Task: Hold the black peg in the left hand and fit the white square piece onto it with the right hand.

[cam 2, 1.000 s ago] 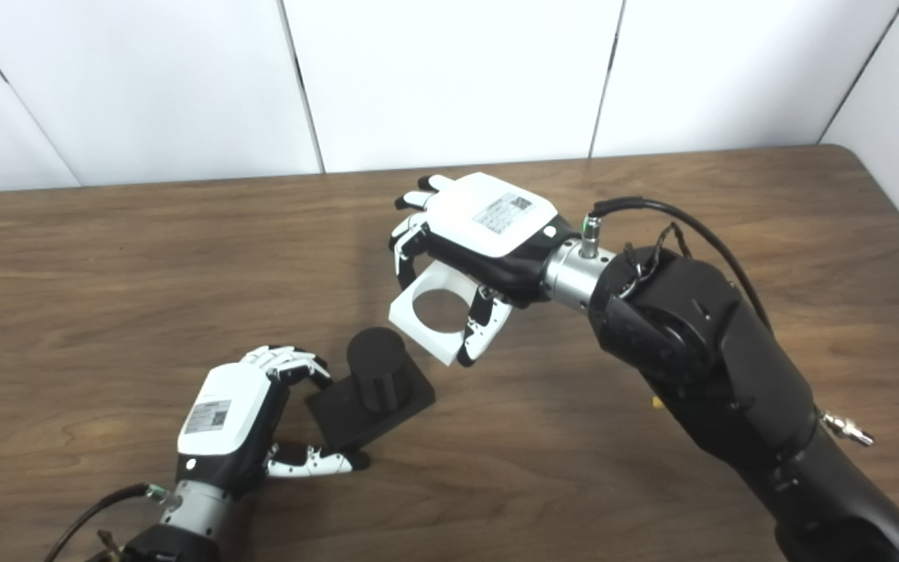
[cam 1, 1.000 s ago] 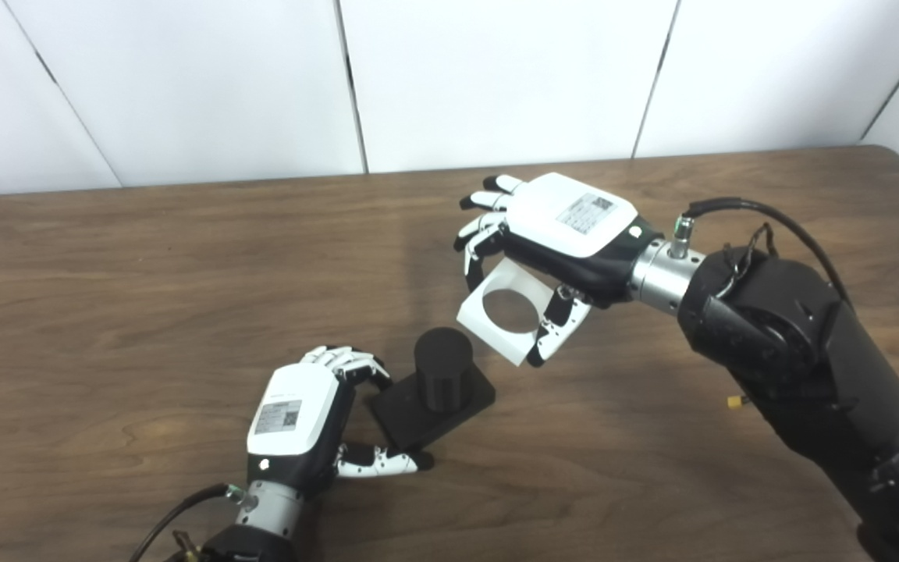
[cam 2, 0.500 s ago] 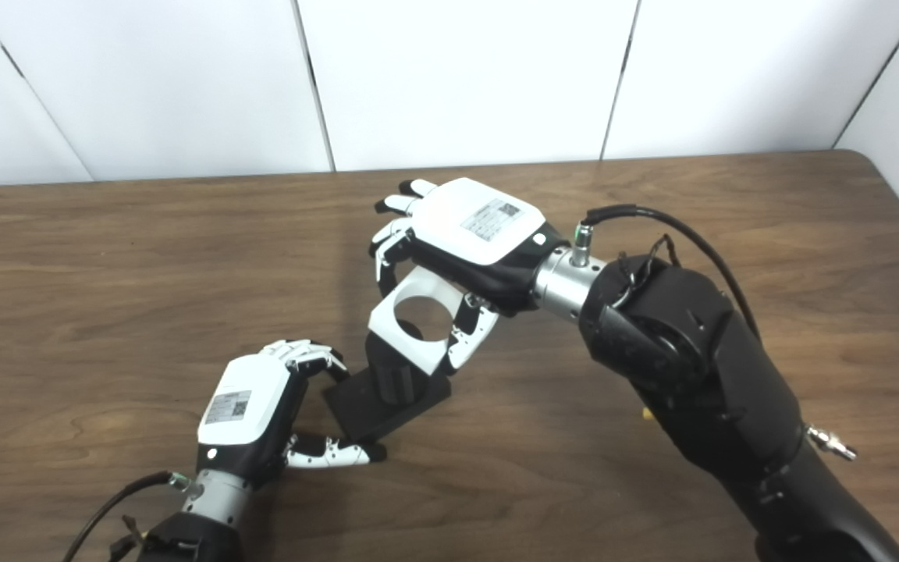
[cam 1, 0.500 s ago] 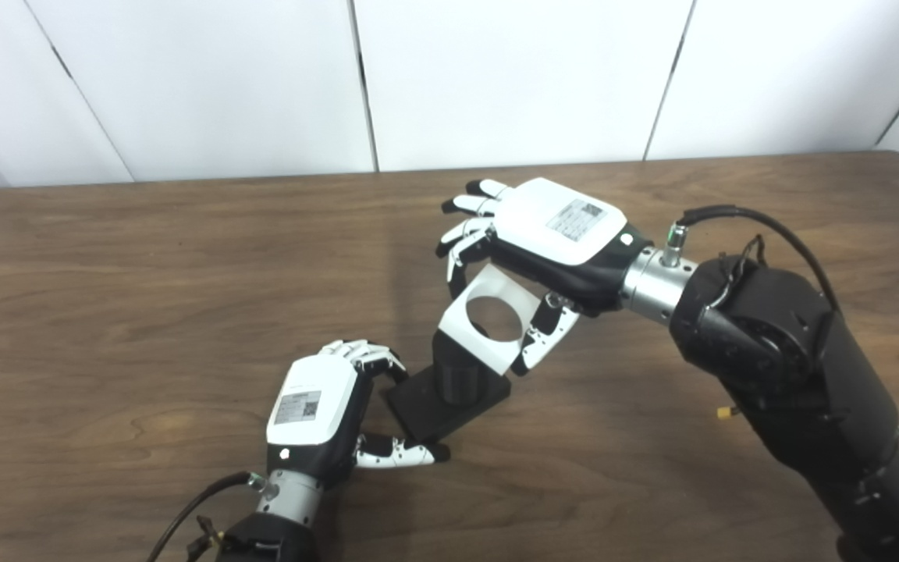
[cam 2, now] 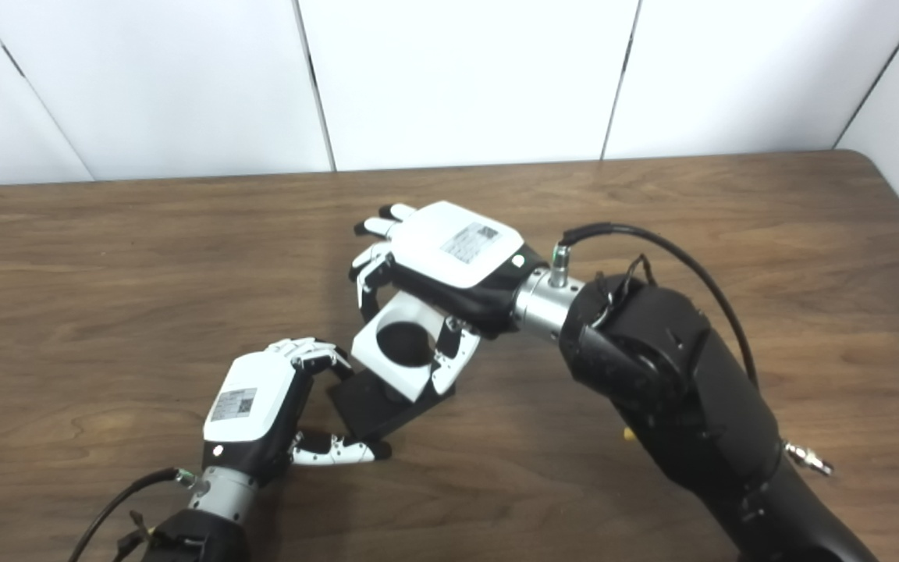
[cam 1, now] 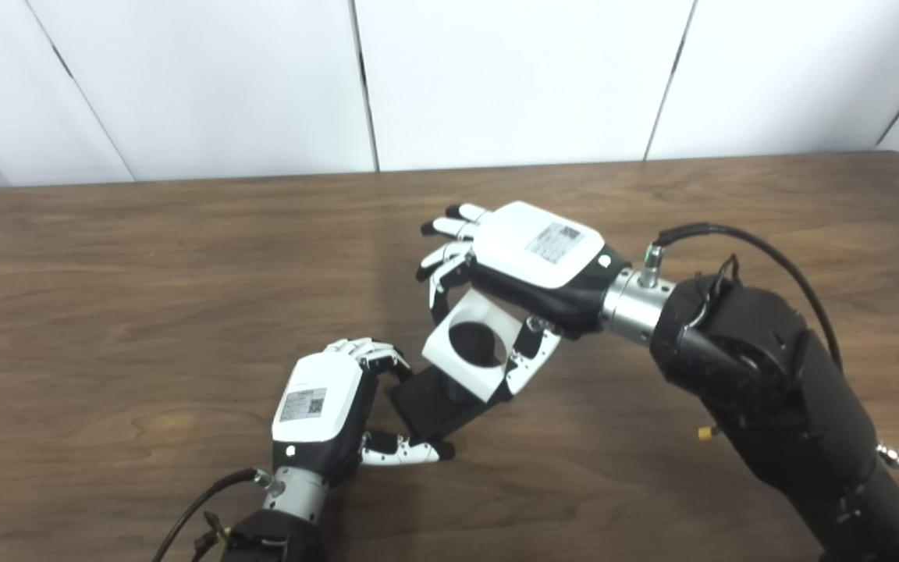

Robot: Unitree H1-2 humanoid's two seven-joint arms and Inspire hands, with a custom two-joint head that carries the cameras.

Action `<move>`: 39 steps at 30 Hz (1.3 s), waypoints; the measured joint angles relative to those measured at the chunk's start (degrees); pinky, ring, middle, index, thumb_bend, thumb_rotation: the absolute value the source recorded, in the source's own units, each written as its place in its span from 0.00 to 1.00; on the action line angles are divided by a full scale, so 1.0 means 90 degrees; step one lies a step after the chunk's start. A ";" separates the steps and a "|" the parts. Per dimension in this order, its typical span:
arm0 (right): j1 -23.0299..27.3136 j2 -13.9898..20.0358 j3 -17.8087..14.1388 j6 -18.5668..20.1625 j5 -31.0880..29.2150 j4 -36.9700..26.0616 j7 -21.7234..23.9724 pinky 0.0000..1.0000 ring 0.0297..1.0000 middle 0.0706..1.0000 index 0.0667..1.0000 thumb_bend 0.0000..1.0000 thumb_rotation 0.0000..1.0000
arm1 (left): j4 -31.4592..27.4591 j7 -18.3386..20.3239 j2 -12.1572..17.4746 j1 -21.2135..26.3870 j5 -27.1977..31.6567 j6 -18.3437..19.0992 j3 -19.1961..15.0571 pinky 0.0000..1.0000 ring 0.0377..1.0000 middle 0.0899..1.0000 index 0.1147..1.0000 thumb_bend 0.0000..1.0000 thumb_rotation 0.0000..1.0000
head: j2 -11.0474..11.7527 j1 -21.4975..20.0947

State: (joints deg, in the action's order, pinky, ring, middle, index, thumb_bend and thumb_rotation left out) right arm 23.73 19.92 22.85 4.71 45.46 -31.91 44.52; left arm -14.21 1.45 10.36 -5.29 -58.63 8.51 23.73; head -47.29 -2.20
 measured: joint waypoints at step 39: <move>-0.0061 -0.0181 -0.0015 -0.0422 0.0108 0.0774 -0.0564 1.00 0.93 0.80 0.45 0.52 0.14 | -0.0061 0.0065 -0.0003 0.0016 -0.0061 0.0174 0.0116 0.86 0.79 0.70 0.42 0.52 0.05 | 0.0000 0.0039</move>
State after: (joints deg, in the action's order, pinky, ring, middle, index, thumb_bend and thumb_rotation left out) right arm 23.18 18.29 22.72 0.91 46.43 -24.95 39.45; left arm -14.76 2.04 10.34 -5.15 -59.18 10.07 24.77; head -47.29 -1.85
